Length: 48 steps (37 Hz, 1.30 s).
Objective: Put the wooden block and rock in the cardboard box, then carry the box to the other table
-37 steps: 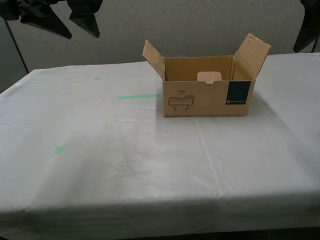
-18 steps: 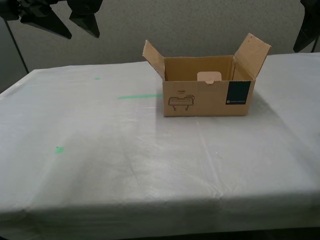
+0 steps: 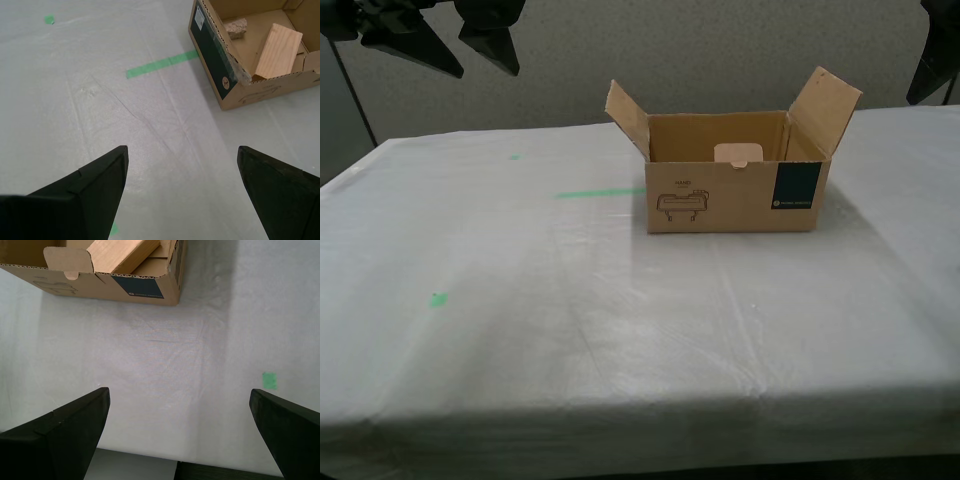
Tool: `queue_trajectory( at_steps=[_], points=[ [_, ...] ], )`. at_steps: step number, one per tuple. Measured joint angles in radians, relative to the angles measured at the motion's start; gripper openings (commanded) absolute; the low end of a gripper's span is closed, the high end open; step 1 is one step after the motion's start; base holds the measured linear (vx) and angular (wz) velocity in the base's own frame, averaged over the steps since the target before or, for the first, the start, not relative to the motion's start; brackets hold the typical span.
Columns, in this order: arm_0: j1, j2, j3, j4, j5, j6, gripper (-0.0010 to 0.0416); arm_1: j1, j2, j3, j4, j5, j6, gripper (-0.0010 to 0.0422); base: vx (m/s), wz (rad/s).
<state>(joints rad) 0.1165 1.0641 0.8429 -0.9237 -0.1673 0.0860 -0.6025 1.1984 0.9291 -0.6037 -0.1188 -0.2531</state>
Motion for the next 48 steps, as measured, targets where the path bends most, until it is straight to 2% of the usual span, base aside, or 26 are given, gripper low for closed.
queue_trajectory(
  at_steps=[48],
  points=[
    [0.000, 0.000, 0.000, 0.000, 0.000, 0.000, 0.0389, 0.000, 0.000, 0.000, 0.000, 0.000, 0.000, 0.0295, 0.000, 0.000]
  ],
)
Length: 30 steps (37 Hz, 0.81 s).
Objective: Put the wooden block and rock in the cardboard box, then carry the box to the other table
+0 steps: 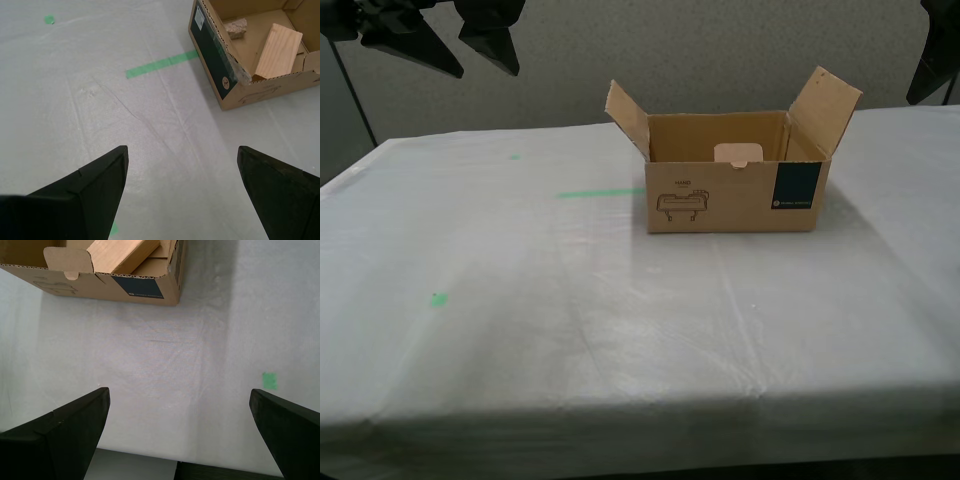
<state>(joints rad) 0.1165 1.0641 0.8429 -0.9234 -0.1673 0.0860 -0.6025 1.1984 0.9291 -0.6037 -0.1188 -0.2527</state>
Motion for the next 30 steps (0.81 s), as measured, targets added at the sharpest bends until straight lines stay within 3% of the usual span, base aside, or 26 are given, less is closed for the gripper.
queue_trajectory(
  at_steps=[30],
  points=[
    [0.000, 0.000, 0.000, 0.002, 0.000, 0.000, 0.0390, 0.000, 0.000, 0.000, 0.000, 0.000, 0.000, 0.0295, 0.000, 0.000]
  ],
)
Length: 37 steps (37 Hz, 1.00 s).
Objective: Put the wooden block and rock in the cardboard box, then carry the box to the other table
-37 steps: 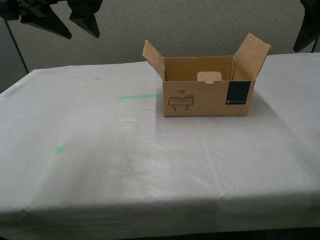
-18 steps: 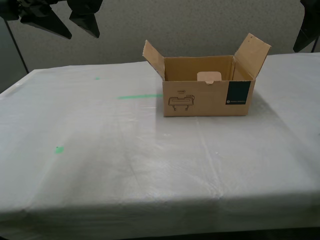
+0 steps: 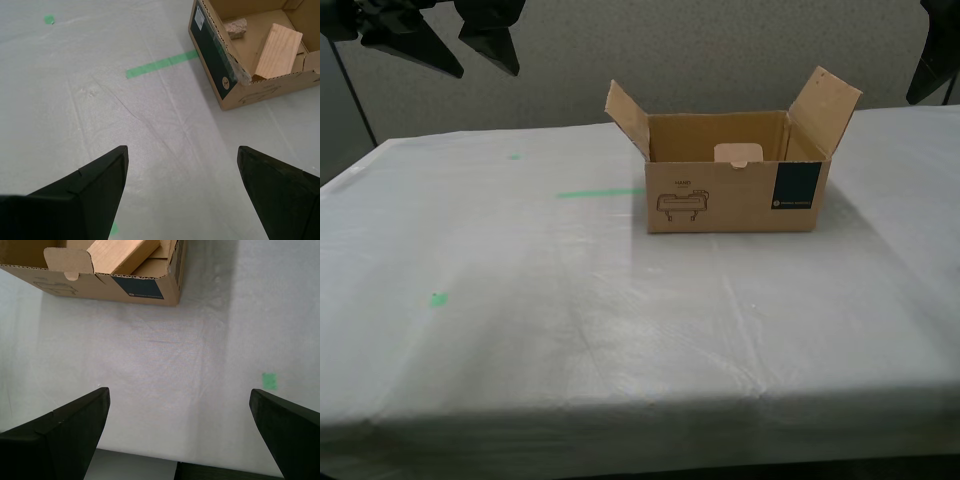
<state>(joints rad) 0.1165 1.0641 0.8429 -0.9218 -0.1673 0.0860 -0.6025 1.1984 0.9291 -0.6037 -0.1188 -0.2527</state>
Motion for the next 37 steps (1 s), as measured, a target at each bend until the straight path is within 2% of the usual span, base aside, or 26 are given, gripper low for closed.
queue_trajectory(
  at_steps=[37],
  points=[
    [0.000, 0.000, 0.000, 0.000, 0.000, 0.000, 0.0390, 0.000, 0.000, 0.000, 0.000, 0.000, 0.000, 0.0295, 0.000, 0.000]
  ],
)
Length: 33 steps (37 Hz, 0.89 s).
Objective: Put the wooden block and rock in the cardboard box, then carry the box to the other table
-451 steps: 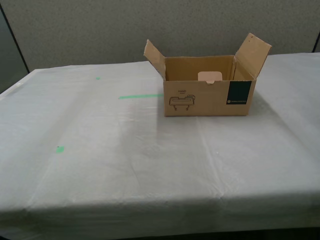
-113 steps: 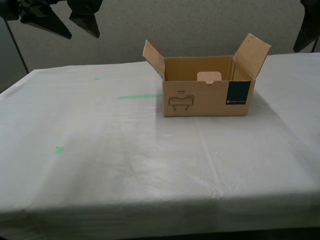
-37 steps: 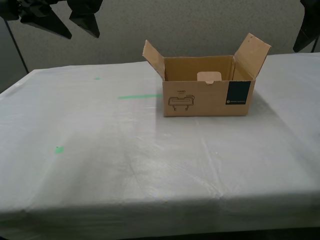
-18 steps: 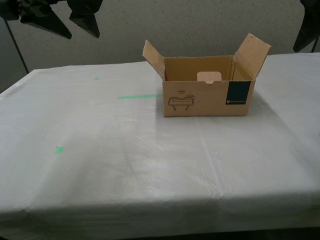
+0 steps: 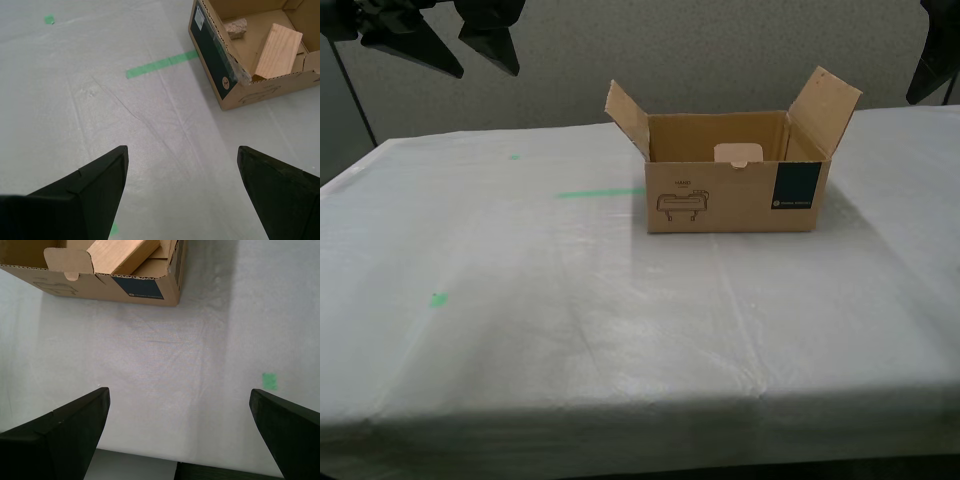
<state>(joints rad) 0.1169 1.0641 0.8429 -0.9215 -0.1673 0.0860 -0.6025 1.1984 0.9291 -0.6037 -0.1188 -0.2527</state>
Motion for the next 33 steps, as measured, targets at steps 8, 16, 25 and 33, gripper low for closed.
queue_trajectory(
  at_steps=[8, 16, 25, 33],
  points=[
    [0.000, 0.000, 0.000, 0.000, 0.000, 0.000, 0.0389, 0.000, 0.000, 0.000, 0.000, 0.000, 0.000, 0.0295, 0.000, 0.000],
    [0.000, 0.000, 0.000, 0.000, 0.000, 0.000, 0.0390, 0.000, 0.000, 0.000, 0.000, 0.000, 0.000, 0.0295, 0.000, 0.000],
    [0.000, 0.000, 0.000, 0.000, 0.000, 0.000, 0.0390, 0.000, 0.000, 0.000, 0.000, 0.000, 0.000, 0.0295, 0.000, 0.000],
    [0.000, 0.000, 0.000, 0.000, 0.000, 0.000, 0.0390, 0.000, 0.000, 0.000, 0.000, 0.000, 0.000, 0.0295, 0.000, 0.000]
  ],
)
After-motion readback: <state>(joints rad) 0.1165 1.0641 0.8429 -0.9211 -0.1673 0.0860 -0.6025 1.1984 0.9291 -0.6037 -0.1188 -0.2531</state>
